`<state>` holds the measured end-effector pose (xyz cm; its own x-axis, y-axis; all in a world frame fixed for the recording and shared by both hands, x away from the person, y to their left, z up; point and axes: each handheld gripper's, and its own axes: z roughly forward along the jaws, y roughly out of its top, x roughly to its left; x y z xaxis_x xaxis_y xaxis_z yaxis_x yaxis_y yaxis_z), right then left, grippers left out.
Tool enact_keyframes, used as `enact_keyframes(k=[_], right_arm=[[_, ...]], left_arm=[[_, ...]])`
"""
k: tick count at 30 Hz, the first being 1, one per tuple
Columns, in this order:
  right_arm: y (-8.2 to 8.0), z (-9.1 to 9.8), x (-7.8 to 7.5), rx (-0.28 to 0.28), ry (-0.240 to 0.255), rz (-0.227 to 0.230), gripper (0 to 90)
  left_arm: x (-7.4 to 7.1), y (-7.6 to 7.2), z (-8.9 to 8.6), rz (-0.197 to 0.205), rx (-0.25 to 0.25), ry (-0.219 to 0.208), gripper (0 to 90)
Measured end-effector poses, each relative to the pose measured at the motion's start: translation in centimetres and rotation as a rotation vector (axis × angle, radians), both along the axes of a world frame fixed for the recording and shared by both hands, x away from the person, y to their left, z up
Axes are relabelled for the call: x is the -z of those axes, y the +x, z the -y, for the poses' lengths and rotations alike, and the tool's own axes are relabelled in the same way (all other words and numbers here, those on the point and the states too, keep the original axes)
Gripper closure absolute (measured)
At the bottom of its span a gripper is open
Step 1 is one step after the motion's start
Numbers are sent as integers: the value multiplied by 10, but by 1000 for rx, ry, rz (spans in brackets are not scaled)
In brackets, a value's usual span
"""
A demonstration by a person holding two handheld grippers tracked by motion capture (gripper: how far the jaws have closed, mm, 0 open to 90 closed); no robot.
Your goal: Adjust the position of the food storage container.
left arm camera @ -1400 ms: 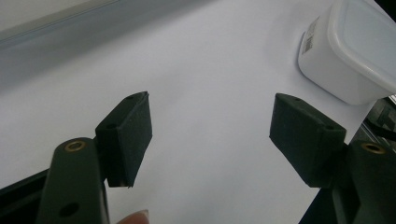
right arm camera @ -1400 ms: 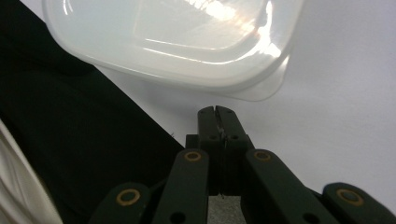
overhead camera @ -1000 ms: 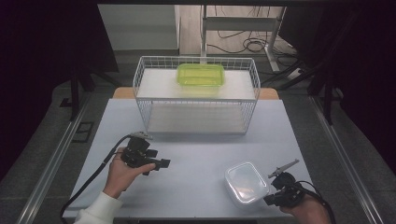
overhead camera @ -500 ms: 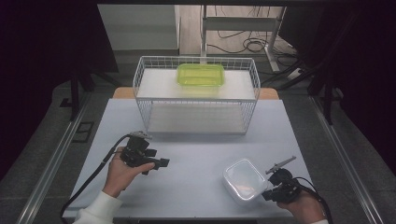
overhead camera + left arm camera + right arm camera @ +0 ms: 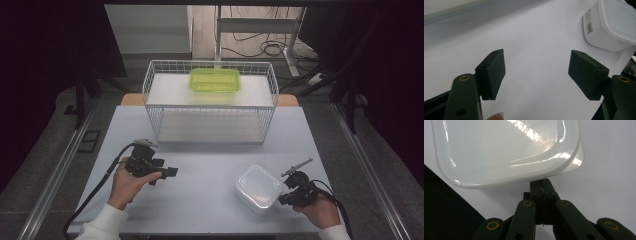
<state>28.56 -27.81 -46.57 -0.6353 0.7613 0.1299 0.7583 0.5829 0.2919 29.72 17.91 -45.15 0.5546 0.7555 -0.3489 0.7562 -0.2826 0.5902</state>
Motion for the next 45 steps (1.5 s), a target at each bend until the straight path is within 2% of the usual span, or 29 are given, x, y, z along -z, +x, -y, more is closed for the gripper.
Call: enact_keyframes(k=[9, 21, 28, 36, 45], right_arm=[[15, -4, -1, 16, -10, 22, 889], [35, -21, -2, -1, -31, 45, 889], [42, -39, -5, -29, -40, 63, 889], [47, -65, -5, -76, -48, 65, 890], [57, -94, -3, -113, -38, 81, 890]], left_arm=[[-1, 0, -2, 5, -5, -7, 289], [1, 1, 0, -4, -7, 2, 289], [1, 0, 0, -3, -8, 3, 289], [1, 1, -1, -3, -6, 3, 290], [1, 1, -1, -3, -9, 2, 289]])
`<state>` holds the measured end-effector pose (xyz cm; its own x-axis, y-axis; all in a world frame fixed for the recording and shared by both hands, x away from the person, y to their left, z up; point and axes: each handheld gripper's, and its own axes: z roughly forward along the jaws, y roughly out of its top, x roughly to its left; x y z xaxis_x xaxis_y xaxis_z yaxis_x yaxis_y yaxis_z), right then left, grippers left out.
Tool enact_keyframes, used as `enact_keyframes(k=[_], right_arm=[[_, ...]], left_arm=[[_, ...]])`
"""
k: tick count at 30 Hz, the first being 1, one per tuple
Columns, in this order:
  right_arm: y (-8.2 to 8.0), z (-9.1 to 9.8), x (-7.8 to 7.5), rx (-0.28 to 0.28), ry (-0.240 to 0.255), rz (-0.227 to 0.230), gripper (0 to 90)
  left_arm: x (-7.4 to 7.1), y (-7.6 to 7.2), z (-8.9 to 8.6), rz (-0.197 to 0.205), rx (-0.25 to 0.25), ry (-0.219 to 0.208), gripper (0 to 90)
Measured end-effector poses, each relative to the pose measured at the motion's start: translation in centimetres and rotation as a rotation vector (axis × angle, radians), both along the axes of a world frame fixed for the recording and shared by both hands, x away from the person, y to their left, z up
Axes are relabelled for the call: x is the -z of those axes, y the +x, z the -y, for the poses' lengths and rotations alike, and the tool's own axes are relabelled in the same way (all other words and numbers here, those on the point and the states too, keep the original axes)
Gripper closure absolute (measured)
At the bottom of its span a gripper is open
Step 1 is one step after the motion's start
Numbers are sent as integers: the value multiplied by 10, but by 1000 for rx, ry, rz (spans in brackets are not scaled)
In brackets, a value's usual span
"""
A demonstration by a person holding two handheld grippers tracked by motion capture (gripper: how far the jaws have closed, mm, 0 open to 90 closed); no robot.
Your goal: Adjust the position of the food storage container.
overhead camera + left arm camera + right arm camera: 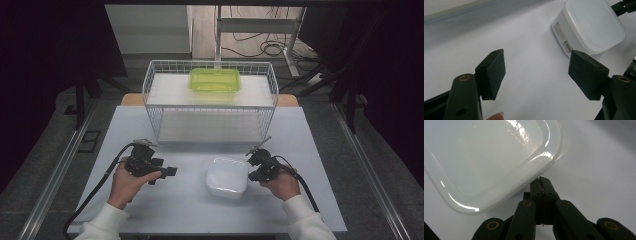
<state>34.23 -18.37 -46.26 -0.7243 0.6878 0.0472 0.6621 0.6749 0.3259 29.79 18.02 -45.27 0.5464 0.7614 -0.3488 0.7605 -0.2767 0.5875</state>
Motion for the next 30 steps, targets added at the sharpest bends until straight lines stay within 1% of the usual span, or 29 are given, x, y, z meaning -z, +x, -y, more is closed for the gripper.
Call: enact_keyframes(k=[4, 9, 12, 16, 21, 22, 25, 27, 30], right_arm=[[3, -13, 2, -12, -3, 8, 890], [6, -28, 2, -32, 5, 15, 889], [8, -35, 4, -41, 7, 16, 890], [8, -41, 5, -47, 14, 32, 890], [10, -42, 6, -40, 27, 55, 890], [10, -42, 6, -34, 35, 56, 889], [9, -41, 6, -31, 38, 68, 889], [9, -39, 4, -22, 49, 70, 889], [7, -31, 1, -1, 55, 93, 883]], left_arm=[[0, 0, 0, 2, 1, 1, 289], [-1, 0, -1, 5, -1, -1, 289], [-2, 0, -3, 8, -4, -3, 289], [-2, 0, -3, 8, -7, -6, 289], [-1, 0, -2, 7, -2, -4, 288], [-1, 0, -1, 4, -3, -11, 288], [-1, -1, -1, 1, 4, -21, 288], [-2, -1, -1, 4, 1, -21, 287], [-3, -1, -3, 9, -1, -22, 287]])
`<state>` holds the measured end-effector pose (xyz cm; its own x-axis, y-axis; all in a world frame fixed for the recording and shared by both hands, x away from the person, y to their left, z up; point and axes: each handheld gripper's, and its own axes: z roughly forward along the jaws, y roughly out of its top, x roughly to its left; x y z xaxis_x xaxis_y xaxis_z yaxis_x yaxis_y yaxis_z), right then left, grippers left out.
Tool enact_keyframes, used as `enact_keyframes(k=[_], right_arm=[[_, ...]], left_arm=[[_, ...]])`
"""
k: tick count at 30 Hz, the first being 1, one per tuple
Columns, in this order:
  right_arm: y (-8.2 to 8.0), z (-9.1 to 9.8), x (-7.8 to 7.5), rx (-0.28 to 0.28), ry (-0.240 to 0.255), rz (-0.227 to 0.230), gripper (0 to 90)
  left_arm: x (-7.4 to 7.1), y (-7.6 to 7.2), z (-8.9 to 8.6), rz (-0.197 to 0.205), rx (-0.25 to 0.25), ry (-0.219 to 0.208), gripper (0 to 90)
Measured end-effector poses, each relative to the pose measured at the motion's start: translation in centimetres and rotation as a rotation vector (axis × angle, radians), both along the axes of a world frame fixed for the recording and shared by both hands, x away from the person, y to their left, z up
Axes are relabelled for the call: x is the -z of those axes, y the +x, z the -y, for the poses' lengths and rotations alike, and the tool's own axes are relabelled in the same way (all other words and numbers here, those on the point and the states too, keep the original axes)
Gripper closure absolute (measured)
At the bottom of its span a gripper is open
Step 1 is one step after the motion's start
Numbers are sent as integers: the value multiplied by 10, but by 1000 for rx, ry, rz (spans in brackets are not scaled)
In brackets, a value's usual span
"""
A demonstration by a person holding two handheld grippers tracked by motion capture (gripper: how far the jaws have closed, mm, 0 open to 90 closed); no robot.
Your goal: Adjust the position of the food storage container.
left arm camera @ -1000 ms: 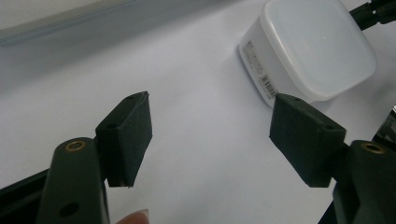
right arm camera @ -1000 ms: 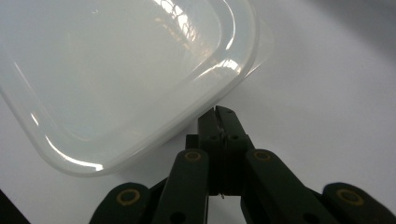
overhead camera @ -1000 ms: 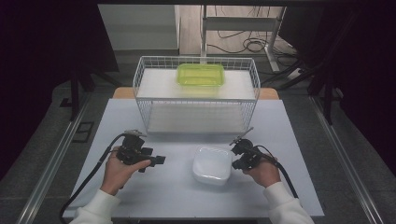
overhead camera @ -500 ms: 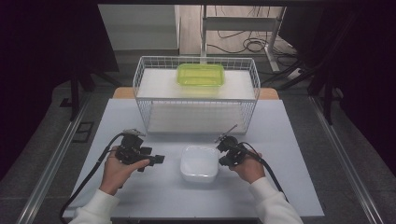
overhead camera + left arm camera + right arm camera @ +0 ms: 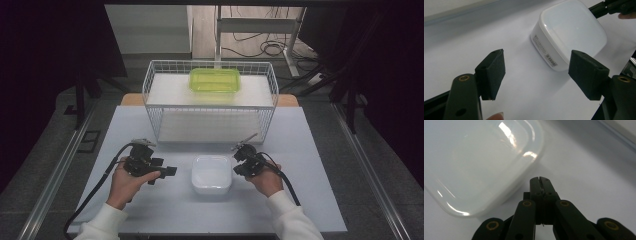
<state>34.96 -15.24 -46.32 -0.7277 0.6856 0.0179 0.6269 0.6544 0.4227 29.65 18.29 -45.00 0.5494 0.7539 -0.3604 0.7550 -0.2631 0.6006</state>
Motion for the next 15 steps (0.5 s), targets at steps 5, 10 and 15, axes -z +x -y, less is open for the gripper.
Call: enact_keyframes(k=[5, 10, 15], right_arm=[[-8, 20, -10, 64, 54, 70, 642], [-21, 42, -21, 113, 181, 74, 398], [-29, 63, -28, 151, 317, 60, 312]], left_arm=[[1, 0, -2, -1, -8, -30, 284], [-1, -1, -4, 2, -20, -62, 286], [-1, -3, -4, 12, -31, -51, 286]])
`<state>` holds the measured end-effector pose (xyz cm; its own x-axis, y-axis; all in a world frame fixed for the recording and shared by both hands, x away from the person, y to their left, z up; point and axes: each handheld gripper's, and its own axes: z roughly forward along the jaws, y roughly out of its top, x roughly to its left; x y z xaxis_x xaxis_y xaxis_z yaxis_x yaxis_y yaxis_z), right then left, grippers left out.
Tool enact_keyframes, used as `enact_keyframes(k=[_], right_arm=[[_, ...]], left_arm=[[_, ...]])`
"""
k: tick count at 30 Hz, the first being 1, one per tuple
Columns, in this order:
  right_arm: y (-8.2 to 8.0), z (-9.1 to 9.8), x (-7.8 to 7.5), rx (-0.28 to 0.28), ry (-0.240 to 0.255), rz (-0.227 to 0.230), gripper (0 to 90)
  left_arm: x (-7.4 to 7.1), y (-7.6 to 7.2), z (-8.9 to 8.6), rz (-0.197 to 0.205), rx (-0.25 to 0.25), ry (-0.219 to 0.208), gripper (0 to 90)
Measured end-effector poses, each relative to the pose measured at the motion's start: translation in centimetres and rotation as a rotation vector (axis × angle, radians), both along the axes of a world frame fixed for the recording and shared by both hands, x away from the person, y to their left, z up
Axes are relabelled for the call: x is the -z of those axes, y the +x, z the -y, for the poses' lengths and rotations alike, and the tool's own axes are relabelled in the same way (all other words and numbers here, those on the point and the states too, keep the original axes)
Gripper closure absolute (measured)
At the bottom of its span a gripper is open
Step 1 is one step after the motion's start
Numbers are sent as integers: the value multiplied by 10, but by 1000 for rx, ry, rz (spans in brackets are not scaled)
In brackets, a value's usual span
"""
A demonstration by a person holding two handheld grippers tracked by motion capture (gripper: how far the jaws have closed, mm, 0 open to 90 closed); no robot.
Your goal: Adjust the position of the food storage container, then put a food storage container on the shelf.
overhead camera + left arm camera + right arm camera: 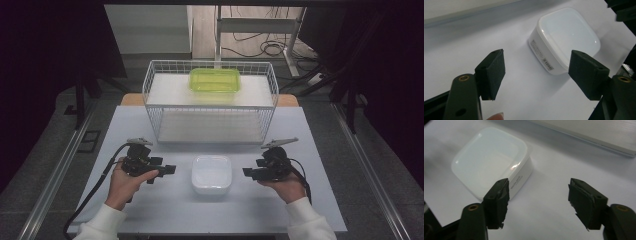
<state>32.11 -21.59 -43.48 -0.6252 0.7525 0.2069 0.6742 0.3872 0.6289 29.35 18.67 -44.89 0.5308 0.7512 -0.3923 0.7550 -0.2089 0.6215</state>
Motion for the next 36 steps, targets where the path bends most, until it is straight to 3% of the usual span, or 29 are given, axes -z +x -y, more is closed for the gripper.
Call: enact_keyframes(k=[4, 9, 18, 25, 29, 36], right_arm=[[0, 12, 0, 27, 58, -16, 291], [0, 14, 0, 37, 87, -15, 272], [0, 12, 2, 28, 102, -31, 264], [1, 8, 8, 22, 178, -55, 242], [1, 2, 10, 15, 185, -62, 257], [2, -9, 15, 19, 194, -93, 296]], left_arm=[[-1, -1, 0, -3, 6, -26, 285], [0, 0, 0, -4, 4, -27, 285], [2, 1, 4, -13, 4, -61, 281], [8, 3, 11, -44, 3, -103, 276], [11, 4, 15, -60, 1, -115, 275], [20, 8, 23, -107, 12, -195, 291]])
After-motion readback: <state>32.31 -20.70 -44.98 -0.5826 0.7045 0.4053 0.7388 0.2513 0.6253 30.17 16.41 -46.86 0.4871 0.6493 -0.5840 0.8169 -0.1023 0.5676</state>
